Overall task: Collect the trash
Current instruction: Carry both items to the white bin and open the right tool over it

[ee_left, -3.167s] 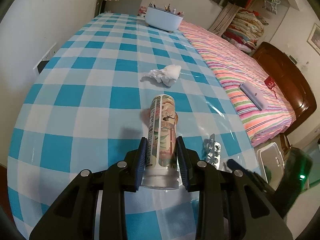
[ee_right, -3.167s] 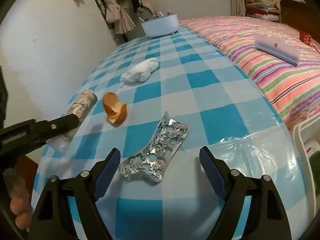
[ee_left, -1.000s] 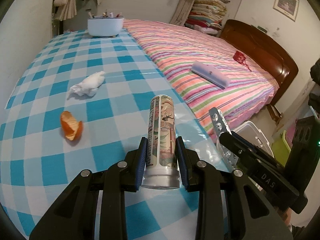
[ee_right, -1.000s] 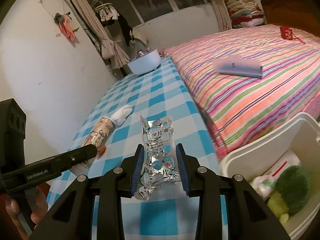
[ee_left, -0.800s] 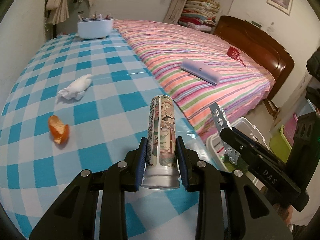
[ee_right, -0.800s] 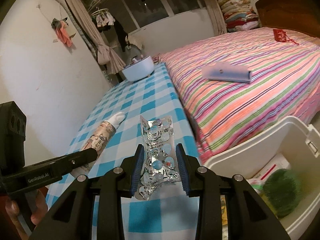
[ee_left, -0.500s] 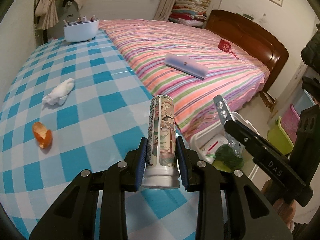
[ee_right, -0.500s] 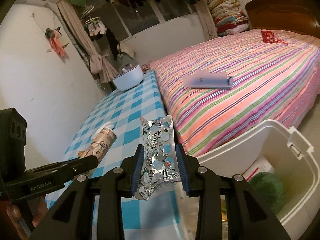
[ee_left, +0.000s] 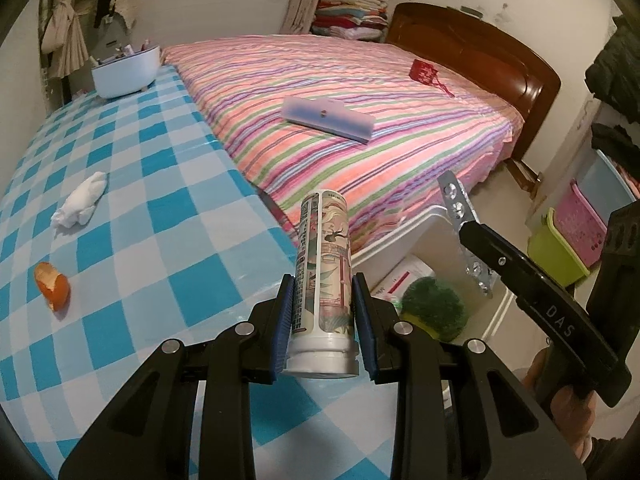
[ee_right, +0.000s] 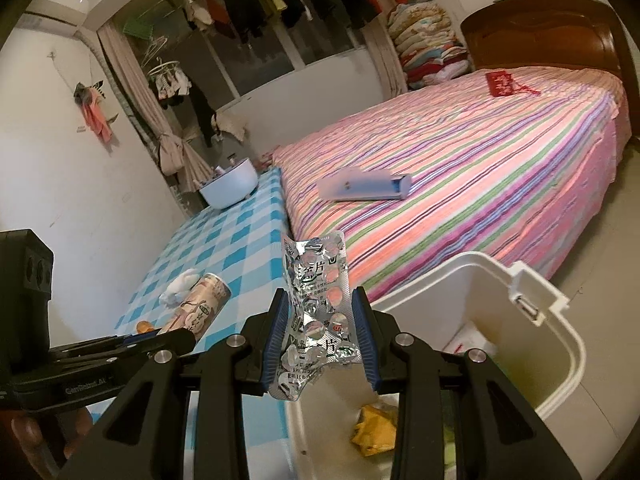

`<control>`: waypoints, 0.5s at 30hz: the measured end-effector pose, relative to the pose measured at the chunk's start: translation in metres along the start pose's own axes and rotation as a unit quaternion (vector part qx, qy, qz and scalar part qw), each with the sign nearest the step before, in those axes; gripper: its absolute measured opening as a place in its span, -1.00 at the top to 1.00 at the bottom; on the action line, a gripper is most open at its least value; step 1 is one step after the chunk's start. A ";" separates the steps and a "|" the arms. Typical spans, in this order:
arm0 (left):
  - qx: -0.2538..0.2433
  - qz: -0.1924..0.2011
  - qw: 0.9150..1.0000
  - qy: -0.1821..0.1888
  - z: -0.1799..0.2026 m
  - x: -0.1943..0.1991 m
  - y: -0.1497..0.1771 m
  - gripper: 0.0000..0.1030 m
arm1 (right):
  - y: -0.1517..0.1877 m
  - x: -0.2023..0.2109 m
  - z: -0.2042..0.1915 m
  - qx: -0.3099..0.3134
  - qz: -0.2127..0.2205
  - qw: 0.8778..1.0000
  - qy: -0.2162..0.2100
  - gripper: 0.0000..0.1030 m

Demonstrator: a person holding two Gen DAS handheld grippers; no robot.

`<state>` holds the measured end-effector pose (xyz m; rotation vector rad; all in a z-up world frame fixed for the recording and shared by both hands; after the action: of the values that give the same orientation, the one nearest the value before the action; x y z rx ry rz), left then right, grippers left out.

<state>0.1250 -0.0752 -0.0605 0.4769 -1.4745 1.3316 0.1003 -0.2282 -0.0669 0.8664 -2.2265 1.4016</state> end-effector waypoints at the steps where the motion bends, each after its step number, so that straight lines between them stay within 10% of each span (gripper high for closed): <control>1: -0.002 0.000 1.000 0.001 0.003 -0.001 -0.001 0.44 | 0.000 0.003 0.003 -0.002 0.004 1.000 0.002 0.37; 10: -0.022 -0.003 1.000 0.004 0.023 -0.006 -0.003 0.44 | -0.004 0.023 0.026 -0.024 0.041 0.999 0.009 0.32; 15: -0.024 -0.007 1.000 0.005 0.025 -0.011 -0.003 0.44 | -0.007 0.032 0.040 -0.057 0.060 0.997 0.004 -0.21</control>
<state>0.1210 -0.1022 -0.0648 0.4480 -1.4883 1.2826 0.0817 -0.2756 -0.0609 0.6973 -2.3617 1.3115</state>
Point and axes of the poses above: each gripper's, at about its wrist camera, not at the fingertips, and x roughly against the way its jaws point, z to its right, y to its underside, the point moved 7 cm from there along -x, roughly the way its jaws point, and after that the axes turned 12 degrees about -z, right-handed, at the moved point
